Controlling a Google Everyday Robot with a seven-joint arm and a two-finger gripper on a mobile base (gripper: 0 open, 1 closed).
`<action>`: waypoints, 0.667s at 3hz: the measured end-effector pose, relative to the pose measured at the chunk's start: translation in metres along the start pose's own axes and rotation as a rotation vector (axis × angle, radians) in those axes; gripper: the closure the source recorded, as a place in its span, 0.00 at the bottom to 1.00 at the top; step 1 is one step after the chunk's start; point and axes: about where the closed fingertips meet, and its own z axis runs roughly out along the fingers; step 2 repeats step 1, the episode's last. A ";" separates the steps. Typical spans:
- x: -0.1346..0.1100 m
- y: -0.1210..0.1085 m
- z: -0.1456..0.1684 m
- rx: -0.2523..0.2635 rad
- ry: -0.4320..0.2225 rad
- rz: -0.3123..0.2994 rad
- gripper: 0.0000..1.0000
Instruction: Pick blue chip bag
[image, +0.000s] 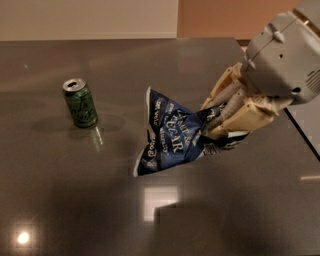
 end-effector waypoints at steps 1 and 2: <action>0.000 0.000 0.000 0.001 0.000 0.000 1.00; 0.000 0.000 0.000 0.001 0.000 0.000 1.00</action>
Offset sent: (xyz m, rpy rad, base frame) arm 0.0000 0.0000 0.0000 0.0000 0.0000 0.0000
